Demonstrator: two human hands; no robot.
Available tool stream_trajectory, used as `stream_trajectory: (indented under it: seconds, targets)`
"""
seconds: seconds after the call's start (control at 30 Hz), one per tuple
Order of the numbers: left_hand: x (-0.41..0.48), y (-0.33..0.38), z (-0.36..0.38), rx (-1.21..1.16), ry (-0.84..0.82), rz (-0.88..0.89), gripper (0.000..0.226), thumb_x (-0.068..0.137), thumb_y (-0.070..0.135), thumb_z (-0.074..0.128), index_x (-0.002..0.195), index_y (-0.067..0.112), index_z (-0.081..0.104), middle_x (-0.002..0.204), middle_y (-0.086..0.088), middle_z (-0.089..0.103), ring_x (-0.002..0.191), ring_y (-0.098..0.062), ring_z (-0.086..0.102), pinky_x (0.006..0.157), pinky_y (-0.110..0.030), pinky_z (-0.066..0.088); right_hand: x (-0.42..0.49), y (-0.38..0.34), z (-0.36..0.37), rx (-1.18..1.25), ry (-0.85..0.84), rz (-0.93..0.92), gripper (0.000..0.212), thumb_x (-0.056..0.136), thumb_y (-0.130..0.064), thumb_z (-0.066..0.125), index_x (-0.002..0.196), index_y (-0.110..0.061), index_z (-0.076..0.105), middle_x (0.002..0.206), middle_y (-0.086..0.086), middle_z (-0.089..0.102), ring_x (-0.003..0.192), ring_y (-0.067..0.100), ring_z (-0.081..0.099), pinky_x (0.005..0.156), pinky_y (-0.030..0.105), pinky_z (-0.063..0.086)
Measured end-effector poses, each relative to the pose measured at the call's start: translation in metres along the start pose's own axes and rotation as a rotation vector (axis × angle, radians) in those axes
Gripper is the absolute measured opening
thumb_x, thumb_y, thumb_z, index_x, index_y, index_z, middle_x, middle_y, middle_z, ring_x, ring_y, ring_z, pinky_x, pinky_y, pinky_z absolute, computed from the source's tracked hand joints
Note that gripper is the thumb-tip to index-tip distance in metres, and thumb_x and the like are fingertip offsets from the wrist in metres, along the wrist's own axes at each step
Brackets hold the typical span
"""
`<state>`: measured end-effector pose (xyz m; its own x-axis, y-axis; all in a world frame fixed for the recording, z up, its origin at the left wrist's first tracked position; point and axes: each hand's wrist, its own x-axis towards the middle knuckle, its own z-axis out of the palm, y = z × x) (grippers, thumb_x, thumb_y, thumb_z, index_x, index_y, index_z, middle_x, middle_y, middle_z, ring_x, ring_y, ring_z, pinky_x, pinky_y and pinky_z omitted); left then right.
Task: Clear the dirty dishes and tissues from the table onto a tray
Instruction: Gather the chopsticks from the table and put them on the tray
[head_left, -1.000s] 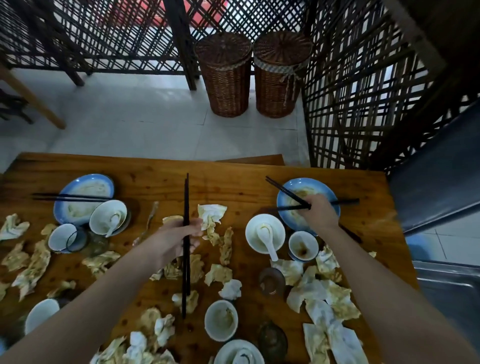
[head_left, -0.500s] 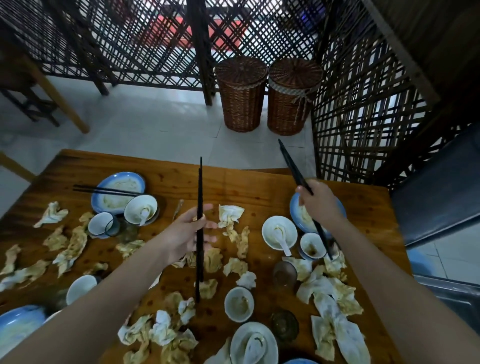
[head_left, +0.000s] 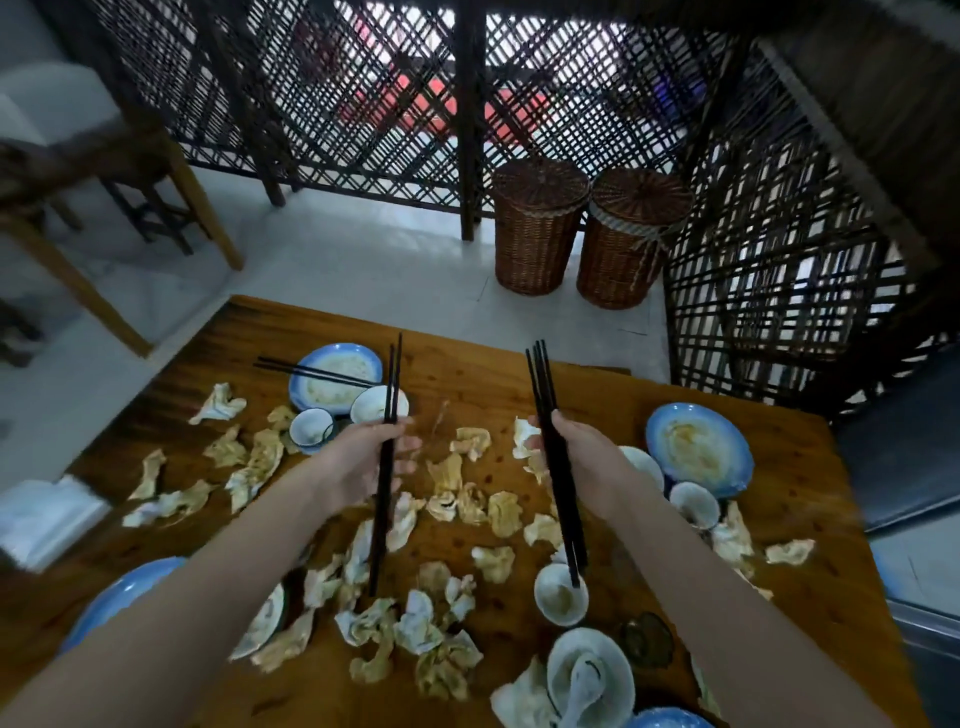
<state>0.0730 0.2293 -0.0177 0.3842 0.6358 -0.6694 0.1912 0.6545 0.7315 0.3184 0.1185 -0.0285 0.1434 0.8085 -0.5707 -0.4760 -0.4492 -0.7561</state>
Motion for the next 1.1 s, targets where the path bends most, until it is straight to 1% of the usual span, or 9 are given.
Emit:
stream_trajectory:
  seconds: [0.2,0.33,0.5,0.57,0.77,0.93,1.0,1.03,1.1]
  targets:
    - [0.011,0.012,-0.068,0.033,0.045,0.009,0.016,0.095,0.014,0.055,0.109,0.018,0.061,0.073,0.002,0.072,0.056,-0.016,0.065,0.057,-0.029,0.050,0.023,0.022,0.059,0.084,0.039,0.020,0.036,0.098,-0.040,0.044,0.110,-0.012,0.063,0.086,0.005,0.071,0.066,0.017,0.065,0.055,0.031,0.052]
    - [0.022,0.029,-0.122,0.094,0.054,0.016,0.014,0.095,0.017,0.056,0.108,0.019,0.063,0.074,0.001,0.071,0.059,-0.016,0.064,0.056,-0.028,0.045,0.040,0.037,0.110,0.100,0.103,0.036,0.032,0.099,-0.037,0.044,0.108,-0.012,0.063,0.092,0.005,0.073,0.071,0.017,0.069,0.059,0.032,0.053]
    - [0.044,0.056,-0.187,0.128,0.029,0.072,0.012,0.095,0.014,0.057,0.106,0.015,0.062,0.057,0.001,0.058,0.040,-0.010,0.047,0.036,-0.018,0.034,0.069,0.041,0.176,0.146,0.178,0.053,0.022,0.097,-0.028,0.051,0.103,-0.010,0.062,0.062,0.001,0.063,0.053,0.014,0.056,0.048,0.026,0.048]
    - [0.059,0.065,-0.207,0.221,0.040,0.104,0.012,0.095,0.015,0.057,0.106,0.015,0.062,0.059,0.001,0.055,0.037,-0.008,0.043,0.033,-0.017,0.030,0.084,0.044,0.197,0.130,0.221,0.048,0.019,0.095,-0.026,0.054,0.096,-0.008,0.061,0.052,-0.001,0.057,0.046,0.013,0.050,0.043,0.025,0.044]
    - [0.117,0.086,-0.229,0.488,0.006,0.172,0.021,0.094,0.025,0.059,0.110,0.012,0.064,0.078,-0.003,0.056,0.047,-0.008,0.044,0.037,-0.017,0.034,0.113,0.047,0.230,0.168,0.189,0.014,0.021,0.092,-0.025,0.058,0.104,-0.008,0.060,0.075,0.004,0.058,0.049,0.012,0.047,0.043,0.025,0.039]
    - [0.178,0.096,-0.222,0.832,-0.014,0.211,0.019,0.092,0.022,0.063,0.109,0.017,0.061,0.083,-0.004,0.059,0.046,-0.010,0.045,0.037,-0.016,0.037,0.131,0.039,0.224,0.169,0.292,0.052,0.027,0.093,-0.025,0.056,0.114,-0.009,0.058,0.067,0.001,0.066,0.047,0.012,0.049,0.040,0.025,0.039]
    - [0.200,0.095,-0.221,1.006,-0.052,0.254,0.024,0.089,0.022,0.067,0.111,0.015,0.062,0.096,-0.007,0.061,0.055,-0.011,0.049,0.043,-0.013,0.038,0.134,0.040,0.220,0.181,0.327,0.048,0.027,0.093,-0.024,0.057,0.115,-0.009,0.059,0.071,0.003,0.065,0.050,0.014,0.048,0.041,0.026,0.038]
    - [0.210,0.094,-0.221,1.081,-0.070,0.271,0.029,0.087,0.021,0.069,0.114,0.013,0.062,0.105,-0.009,0.062,0.065,-0.013,0.055,0.051,-0.014,0.042,0.135,0.042,0.217,0.178,0.339,0.045,0.027,0.093,-0.024,0.057,0.115,-0.009,0.059,0.073,0.004,0.065,0.051,0.014,0.047,0.042,0.026,0.038]
    - [0.228,0.091,-0.220,1.233,-0.086,0.291,0.044,0.084,0.020,0.072,0.125,0.010,0.059,0.122,-0.009,0.059,0.097,-0.022,0.060,0.076,-0.027,0.050,0.135,0.045,0.210,0.188,0.341,0.036,0.026,0.094,-0.022,0.056,0.116,-0.010,0.058,0.073,0.005,0.064,0.049,0.014,0.046,0.042,0.026,0.038]
